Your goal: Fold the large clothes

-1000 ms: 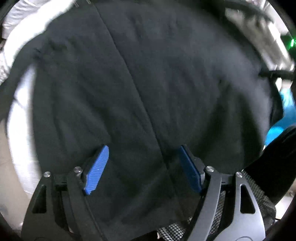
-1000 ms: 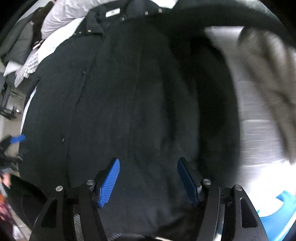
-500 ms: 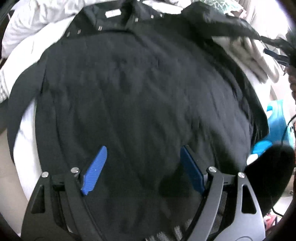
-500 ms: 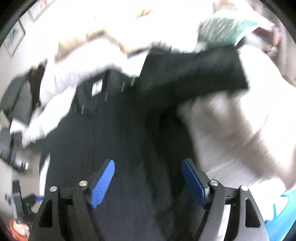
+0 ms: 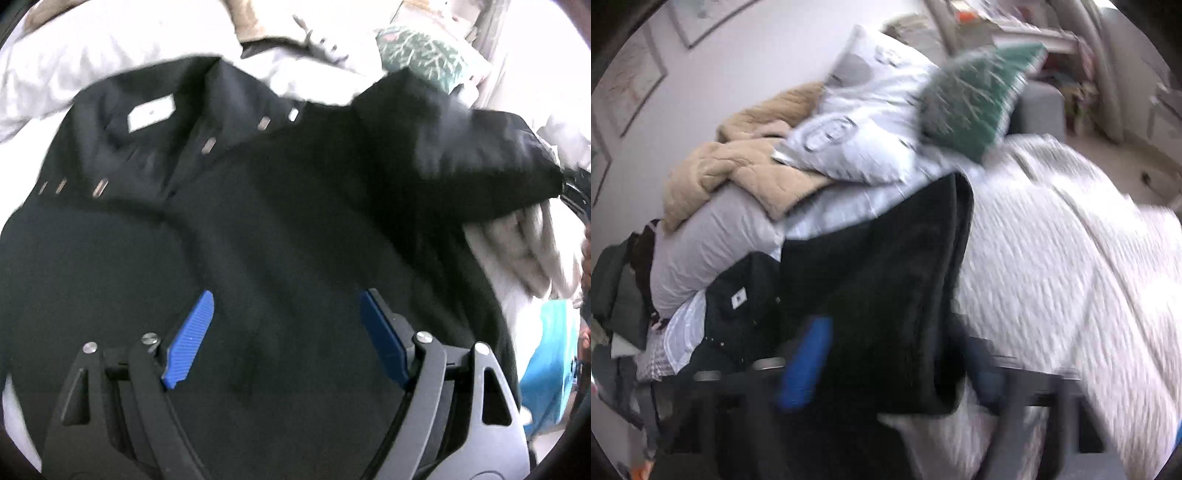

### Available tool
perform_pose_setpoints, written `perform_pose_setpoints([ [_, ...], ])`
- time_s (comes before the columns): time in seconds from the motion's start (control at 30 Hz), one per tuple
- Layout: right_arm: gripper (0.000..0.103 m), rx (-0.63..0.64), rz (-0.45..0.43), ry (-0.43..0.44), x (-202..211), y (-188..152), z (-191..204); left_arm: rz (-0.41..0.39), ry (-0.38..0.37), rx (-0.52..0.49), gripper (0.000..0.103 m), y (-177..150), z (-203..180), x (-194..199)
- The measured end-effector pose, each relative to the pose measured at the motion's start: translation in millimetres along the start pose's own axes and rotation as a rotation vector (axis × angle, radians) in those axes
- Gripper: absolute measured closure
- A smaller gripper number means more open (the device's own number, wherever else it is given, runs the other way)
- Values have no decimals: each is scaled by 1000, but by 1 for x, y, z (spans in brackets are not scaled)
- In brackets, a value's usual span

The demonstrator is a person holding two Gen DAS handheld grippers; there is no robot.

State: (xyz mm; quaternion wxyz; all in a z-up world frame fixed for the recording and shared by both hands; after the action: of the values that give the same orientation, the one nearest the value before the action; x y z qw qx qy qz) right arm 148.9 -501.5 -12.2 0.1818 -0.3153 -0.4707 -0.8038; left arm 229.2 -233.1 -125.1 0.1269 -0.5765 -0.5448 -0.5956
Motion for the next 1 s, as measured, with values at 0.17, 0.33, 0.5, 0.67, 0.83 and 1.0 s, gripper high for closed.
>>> perform_pose_setpoints([
  [0.17, 94, 55, -118, 10, 38, 42, -1, -74, -87, 55, 62, 58, -13, -51],
  [0.33, 95, 43, -255, -20, 101, 90, -18, -93, -238, 132, 96, 92, -40, -98],
  [0.5, 95, 46, -269, 4, 118, 112, -11, -97, -339, 153, 100, 108, -83, -145],
  [0.67, 95, 124, -246, 62, 104, 109, 37, -71, -292, 176, 101, 112, -87, -156],
  [0.83, 95, 207, -248, 173, 107, 114, 107, -25, -250, 135, 42, 95, -71, -130],
  [1.0, 95, 321, -200, 246, 96, 103, 185, -46, -223, 109, 33, 77, -33, -72],
])
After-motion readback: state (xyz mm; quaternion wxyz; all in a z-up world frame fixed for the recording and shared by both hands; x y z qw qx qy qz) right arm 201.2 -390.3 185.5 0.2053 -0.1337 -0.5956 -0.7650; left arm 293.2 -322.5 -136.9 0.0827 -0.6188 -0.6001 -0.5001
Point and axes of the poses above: each gripper's, at about its wrist camera, not at the fingertips, and x roughly against the way its jaws point, z to its left, y to its top, the point moved 7 cm from there along -x, roughly the way its jaws point, and after that the axes turned 4 degrees about -y, right-handed, at the moved point
